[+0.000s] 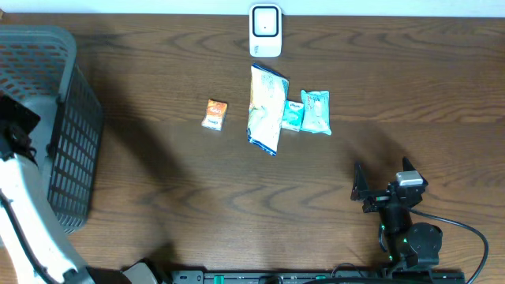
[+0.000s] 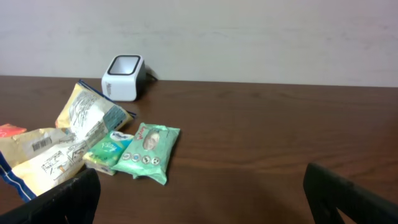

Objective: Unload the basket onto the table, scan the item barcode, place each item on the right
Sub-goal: 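Release the orange pack and move the left gripper back into the basket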

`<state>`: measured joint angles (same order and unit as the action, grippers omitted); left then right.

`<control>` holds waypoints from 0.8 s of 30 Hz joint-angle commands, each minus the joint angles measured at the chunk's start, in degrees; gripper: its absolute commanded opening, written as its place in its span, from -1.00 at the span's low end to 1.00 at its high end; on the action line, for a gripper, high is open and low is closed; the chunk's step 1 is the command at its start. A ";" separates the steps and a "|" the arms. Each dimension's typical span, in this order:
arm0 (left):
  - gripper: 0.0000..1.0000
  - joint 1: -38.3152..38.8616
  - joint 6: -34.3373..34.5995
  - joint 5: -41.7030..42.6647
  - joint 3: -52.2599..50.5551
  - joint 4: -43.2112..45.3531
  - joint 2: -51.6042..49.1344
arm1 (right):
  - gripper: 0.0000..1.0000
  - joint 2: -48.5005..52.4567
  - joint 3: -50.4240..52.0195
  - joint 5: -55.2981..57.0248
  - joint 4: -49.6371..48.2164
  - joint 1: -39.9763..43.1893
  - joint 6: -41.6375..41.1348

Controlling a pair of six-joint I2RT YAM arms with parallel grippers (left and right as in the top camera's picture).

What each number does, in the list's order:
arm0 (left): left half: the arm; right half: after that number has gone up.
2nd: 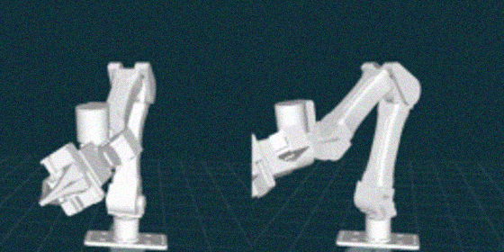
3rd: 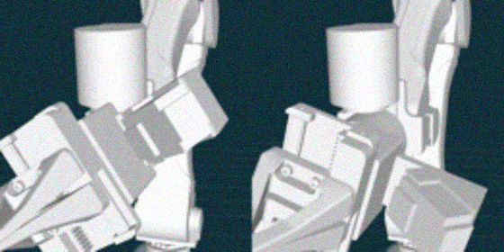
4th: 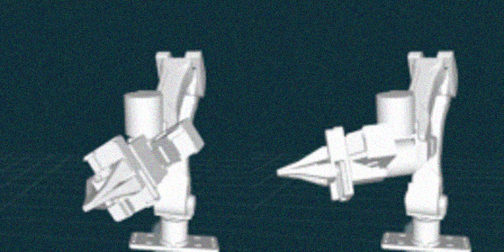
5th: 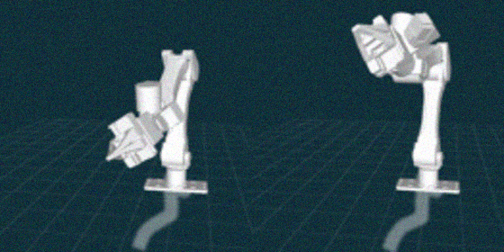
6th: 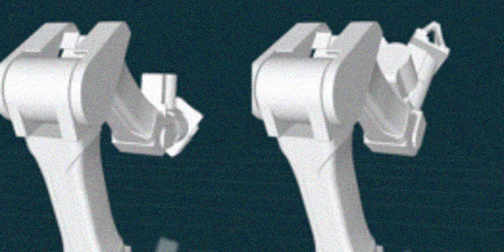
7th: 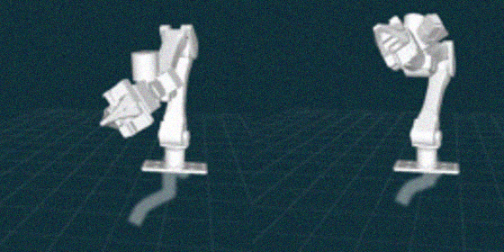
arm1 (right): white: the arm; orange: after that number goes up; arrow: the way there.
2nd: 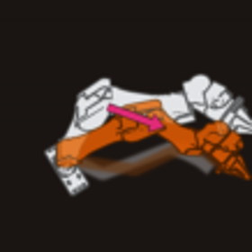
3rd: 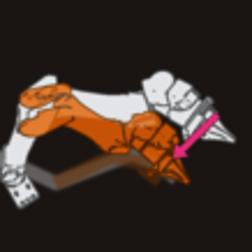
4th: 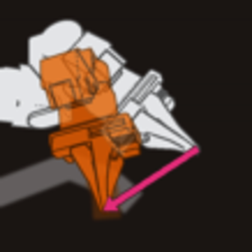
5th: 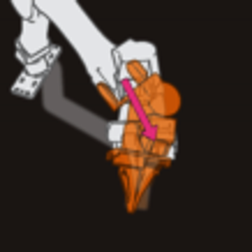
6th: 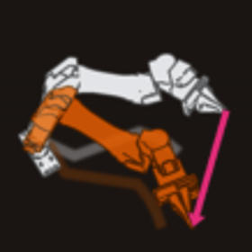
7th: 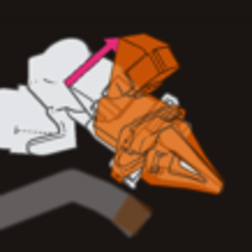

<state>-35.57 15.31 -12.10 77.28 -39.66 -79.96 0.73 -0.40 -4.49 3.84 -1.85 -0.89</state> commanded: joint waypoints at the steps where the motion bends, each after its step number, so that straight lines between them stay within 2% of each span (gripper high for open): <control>1: 0.58 -0.26 6.51 -9.22 0.83 -2.40 -3.32 | 0.98 -0.24 0.07 -0.35 0.22 -0.46 -0.35; 7: 0.63 -0.57 6.45 -13.09 0.79 -3.21 -8.92 | 0.98 -0.24 0.07 -0.35 0.22 -0.46 -0.35; 24: 0.64 -10.58 6.47 -13.00 -2.67 -5.01 -15.10 | 0.99 -0.24 0.07 -0.35 0.22 -0.46 -0.35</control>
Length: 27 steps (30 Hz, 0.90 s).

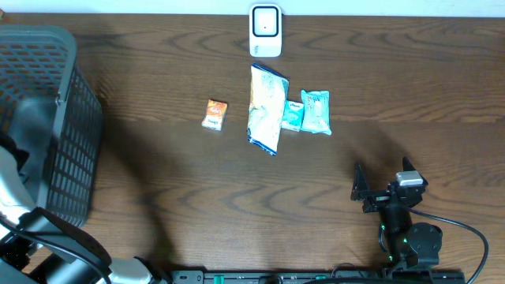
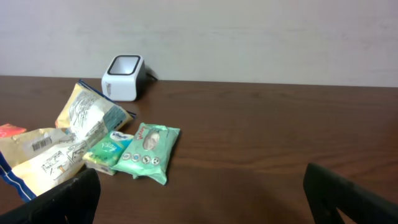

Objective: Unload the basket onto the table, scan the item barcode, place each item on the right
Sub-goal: 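Release the orange pack and move the left gripper back into the basket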

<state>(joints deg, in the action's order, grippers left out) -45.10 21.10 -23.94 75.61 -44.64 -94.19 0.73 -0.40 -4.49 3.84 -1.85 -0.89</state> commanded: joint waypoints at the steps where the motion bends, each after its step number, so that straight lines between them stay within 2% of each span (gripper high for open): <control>1: 0.64 -1.27 0.66 -1.16 -1.31 0.22 -0.87 | 0.99 -0.24 0.07 -0.35 0.22 -0.46 -0.35; 16: 0.63 -1.88 0.61 -1.20 -3.30 3.37 -1.36 | 0.99 -0.24 0.07 -0.35 0.22 -0.46 -0.35; 27: 0.63 -2.14 -2.34 -1.18 -3.30 5.53 -8.37 | 0.99 -0.24 0.07 -0.35 0.22 -0.46 -0.35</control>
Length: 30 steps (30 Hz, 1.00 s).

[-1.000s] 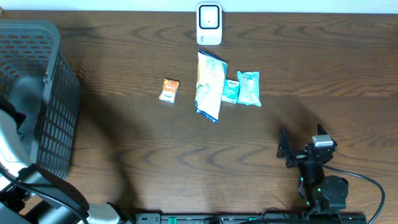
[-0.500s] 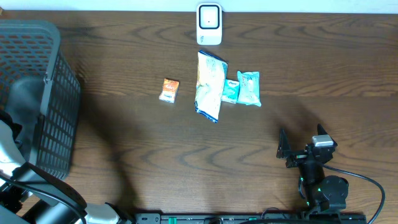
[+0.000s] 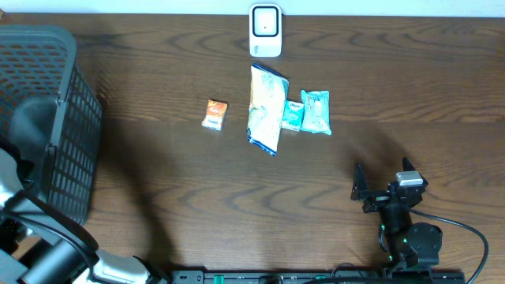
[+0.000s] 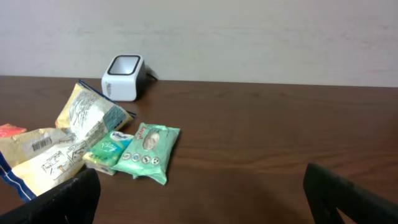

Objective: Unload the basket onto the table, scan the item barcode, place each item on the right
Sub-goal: 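Release the orange pack and move the left gripper back into the basket, then grasp the green Zam-Buk ointment box in the basket with the left gripper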

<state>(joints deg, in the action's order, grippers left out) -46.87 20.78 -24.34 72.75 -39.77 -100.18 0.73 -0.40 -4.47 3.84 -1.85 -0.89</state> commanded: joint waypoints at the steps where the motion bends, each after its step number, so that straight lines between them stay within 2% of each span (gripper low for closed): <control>1: 0.62 -0.37 -2.56 -0.79 -0.44 0.87 -3.06 | 0.99 -0.24 0.07 -0.37 0.22 -0.46 -0.35; 13: 0.62 -0.48 -2.71 -0.79 -0.44 5.03 -5.73 | 0.99 -0.24 0.07 -0.37 0.22 -0.46 -0.35; 27: 0.62 -2.64 -2.69 -0.76 -0.44 5.60 -11.52 | 0.99 -0.24 0.07 -0.37 0.22 -0.46 -0.35; 30: 0.47 -2.84 -2.69 -0.63 -0.44 5.60 -11.82 | 0.99 -0.24 0.07 -0.37 0.22 -0.46 -0.35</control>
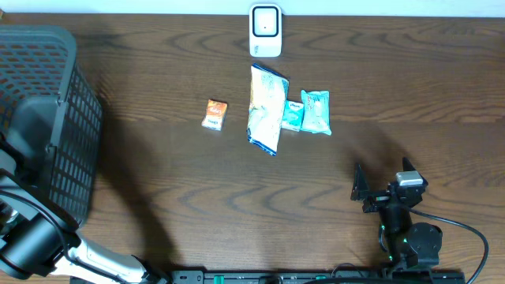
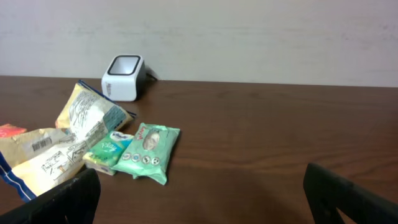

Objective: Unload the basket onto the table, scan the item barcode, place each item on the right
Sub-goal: 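Grasp the green Zam-Buk ointment box in the basket with the left gripper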

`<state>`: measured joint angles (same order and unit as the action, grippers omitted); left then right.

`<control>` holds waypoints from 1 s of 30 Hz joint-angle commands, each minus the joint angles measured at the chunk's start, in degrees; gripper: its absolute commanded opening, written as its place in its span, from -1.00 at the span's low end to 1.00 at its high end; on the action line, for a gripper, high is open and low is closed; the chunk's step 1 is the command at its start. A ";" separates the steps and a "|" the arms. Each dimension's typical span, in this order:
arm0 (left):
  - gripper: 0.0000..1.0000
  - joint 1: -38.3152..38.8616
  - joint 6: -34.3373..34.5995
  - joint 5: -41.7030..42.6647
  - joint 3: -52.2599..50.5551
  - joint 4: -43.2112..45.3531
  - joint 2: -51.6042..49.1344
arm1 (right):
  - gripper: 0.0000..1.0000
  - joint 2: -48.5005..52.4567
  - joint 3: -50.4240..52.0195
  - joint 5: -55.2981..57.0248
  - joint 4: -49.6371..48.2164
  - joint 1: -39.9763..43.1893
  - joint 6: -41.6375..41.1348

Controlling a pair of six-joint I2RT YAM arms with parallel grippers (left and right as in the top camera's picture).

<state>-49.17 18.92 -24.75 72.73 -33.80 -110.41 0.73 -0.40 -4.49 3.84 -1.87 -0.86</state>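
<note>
The white barcode scanner (image 1: 265, 30) stands at the table's far edge, also seen as the scanner (image 2: 124, 77). In front of it lie an orange packet (image 1: 214, 113), a large yellow-white bag (image 1: 266, 109), a small teal packet (image 1: 293, 115) and a green wipes pack (image 1: 316, 111). The bag (image 2: 68, 140) and the wipes pack (image 2: 148, 151) lie ahead and left of my right gripper (image 2: 202, 205). That right gripper (image 1: 384, 180) is open, empty, low at the near right. Only part of my left arm (image 1: 28, 237) shows at the left edge; its gripper is out of view.
A dark mesh basket (image 1: 67, 150) stands at the left end of the table, with a grey part of the left arm over it. Bare wood lies between the items and the right gripper. A pale wall runs behind the scanner.
The left arm's dark link at the lower left edge has shifted slightly. The right gripper and all the items lie as before.
At first a white link of the left arm stood beside the basket at the left edge. Later a grey part hung over the basket and a dark link lay lower left, shifting a little each time. The right gripper stayed open and still; the items never moved.
</note>
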 commanded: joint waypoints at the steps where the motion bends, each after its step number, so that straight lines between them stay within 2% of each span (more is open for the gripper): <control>1: 0.41 -0.55 -0.83 -0.15 -0.42 -0.33 -1.60 | 0.99 -0.24 0.07 -0.35 0.22 -0.44 -0.37; 6: 0.04 -0.55 -0.83 -0.13 -0.42 -0.37 -1.60 | 0.99 -0.24 0.07 -0.35 0.22 -0.44 -0.37; 9: -0.10 -0.55 -0.83 0.11 -0.42 -0.66 -1.60 | 0.99 -0.24 0.07 -0.37 0.22 -0.44 -0.37; 13: -0.49 -0.55 -0.83 0.11 -0.42 -1.57 -1.60 | 0.98 -0.24 0.07 -0.35 0.22 -0.44 -0.37; 14: -0.54 -0.55 -0.83 0.09 -0.42 -1.88 -1.60 | 0.99 -0.24 0.07 -0.35 0.22 -0.44 -0.37; 21: -0.60 -0.52 -0.83 2.62 -0.42 -2.56 -1.55 | 0.99 -0.24 0.07 -0.35 0.22 -0.44 -0.37; 27: -0.63 -0.37 -1.51 18.67 -0.39 -0.31 -1.33 | 0.98 -0.24 0.07 -0.35 0.22 -0.44 -0.37; 30: -0.63 0.07 -6.73 26.82 -0.39 1.27 -1.31 | 0.99 -0.24 0.07 -0.35 0.22 -0.44 -0.37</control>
<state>-50.41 16.82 -17.50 73.25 -33.47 -109.56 0.73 -0.40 -4.49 3.84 -1.85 -0.89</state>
